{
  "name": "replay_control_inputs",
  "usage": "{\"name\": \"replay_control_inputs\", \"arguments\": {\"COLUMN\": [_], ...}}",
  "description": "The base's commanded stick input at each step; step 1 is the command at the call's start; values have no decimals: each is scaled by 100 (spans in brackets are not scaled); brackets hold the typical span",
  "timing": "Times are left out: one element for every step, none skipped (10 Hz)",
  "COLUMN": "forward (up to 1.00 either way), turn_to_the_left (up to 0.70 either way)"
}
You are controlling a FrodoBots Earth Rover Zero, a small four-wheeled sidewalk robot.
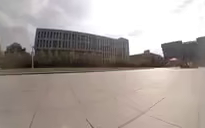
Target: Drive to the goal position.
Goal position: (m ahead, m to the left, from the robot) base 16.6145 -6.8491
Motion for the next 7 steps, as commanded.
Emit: {"name": "replay_control_inputs", "arguments": {"forward": [100,100,100,100,100,100,100], "turn_to_the_left": [2,2,2,2,2,2,2]}}
